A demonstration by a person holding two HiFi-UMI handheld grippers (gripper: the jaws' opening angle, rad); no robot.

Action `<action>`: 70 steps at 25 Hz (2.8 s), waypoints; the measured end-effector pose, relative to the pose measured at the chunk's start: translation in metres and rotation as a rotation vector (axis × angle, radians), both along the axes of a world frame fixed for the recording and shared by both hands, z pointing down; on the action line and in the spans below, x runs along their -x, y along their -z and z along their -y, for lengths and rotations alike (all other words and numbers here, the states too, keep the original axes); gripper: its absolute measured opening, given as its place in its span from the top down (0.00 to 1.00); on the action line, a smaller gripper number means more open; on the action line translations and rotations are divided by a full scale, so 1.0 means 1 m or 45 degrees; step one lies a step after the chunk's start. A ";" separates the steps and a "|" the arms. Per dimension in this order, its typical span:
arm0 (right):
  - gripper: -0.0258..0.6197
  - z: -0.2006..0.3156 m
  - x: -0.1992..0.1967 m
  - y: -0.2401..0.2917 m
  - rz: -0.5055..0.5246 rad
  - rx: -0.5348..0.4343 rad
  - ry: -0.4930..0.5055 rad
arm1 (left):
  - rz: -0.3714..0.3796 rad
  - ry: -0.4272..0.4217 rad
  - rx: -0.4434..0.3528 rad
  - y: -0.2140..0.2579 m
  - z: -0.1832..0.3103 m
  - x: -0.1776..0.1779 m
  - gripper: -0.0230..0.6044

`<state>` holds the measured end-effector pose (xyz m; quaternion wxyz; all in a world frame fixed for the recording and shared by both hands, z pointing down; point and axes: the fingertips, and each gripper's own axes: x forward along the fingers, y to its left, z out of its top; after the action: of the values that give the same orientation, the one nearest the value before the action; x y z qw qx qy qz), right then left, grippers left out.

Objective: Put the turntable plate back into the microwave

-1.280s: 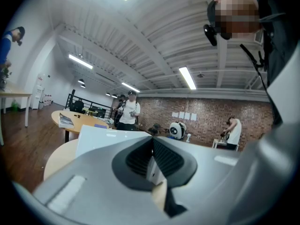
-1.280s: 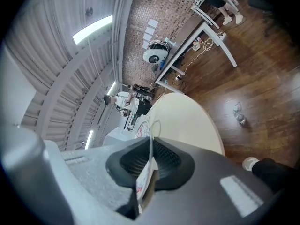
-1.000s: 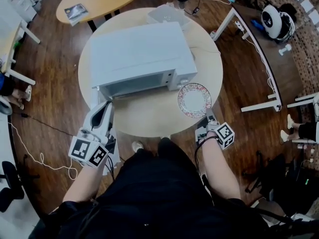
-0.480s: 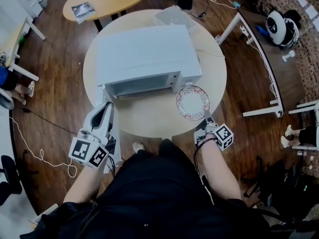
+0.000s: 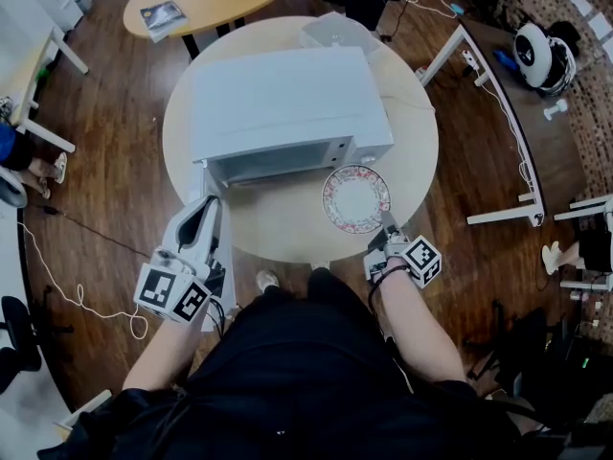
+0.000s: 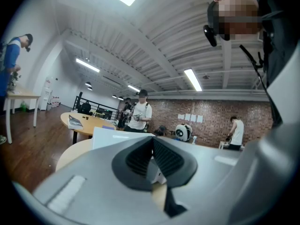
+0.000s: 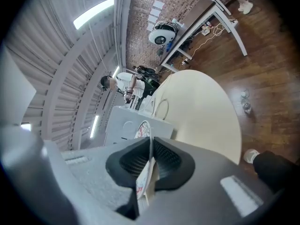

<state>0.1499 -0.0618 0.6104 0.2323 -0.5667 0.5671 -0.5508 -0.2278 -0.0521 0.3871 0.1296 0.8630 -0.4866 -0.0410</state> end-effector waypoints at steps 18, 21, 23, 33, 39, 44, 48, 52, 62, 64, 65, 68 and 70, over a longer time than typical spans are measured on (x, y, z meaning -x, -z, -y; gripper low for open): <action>0.92 0.025 0.055 0.001 0.053 -0.020 0.188 | 0.029 0.080 -0.025 0.009 -0.003 0.011 0.96; 0.92 0.033 0.067 0.001 0.054 -0.021 0.237 | 0.032 0.106 -0.030 0.010 -0.004 0.015 0.96; 0.92 0.037 0.077 0.001 0.056 -0.021 0.273 | 0.035 0.123 -0.032 0.010 -0.006 0.019 0.96; 0.92 0.058 0.129 0.002 0.075 -0.028 0.449 | 0.059 0.232 -0.042 0.010 -0.016 0.042 0.96; 0.92 0.066 0.150 0.001 0.075 -0.025 0.530 | 0.077 0.286 -0.061 0.013 -0.025 0.050 0.96; 0.92 0.070 0.167 0.000 0.071 -0.018 0.602 | 0.078 0.341 -0.069 0.016 -0.034 0.057 0.96; 0.92 0.073 0.174 0.000 0.061 -0.021 0.630 | 0.077 0.356 -0.069 0.014 -0.038 0.058 0.96; 0.92 0.078 0.194 -0.003 0.065 -0.050 0.664 | 0.082 0.393 -0.062 0.017 -0.048 0.075 0.96; 0.92 0.093 0.194 0.003 0.073 -0.032 0.693 | 0.096 0.448 -0.052 0.017 -0.038 0.074 0.96; 0.92 0.094 0.195 0.002 0.076 -0.028 0.696 | 0.096 0.454 -0.046 0.016 -0.035 0.074 0.96; 0.92 0.095 0.196 0.003 0.079 -0.025 0.698 | 0.097 0.456 -0.043 0.016 -0.034 0.075 0.96; 0.92 0.100 0.198 0.004 0.081 -0.019 0.710 | 0.105 0.457 -0.040 0.016 -0.029 0.071 0.96; 0.92 0.104 0.186 0.001 0.068 -0.010 0.703 | 0.101 0.437 -0.038 0.011 -0.022 0.060 0.96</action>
<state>-0.0365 -0.1655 0.6091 0.0906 -0.3752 0.6958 -0.6057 -0.2879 -0.0299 0.3757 0.0884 0.7699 -0.6310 -0.0357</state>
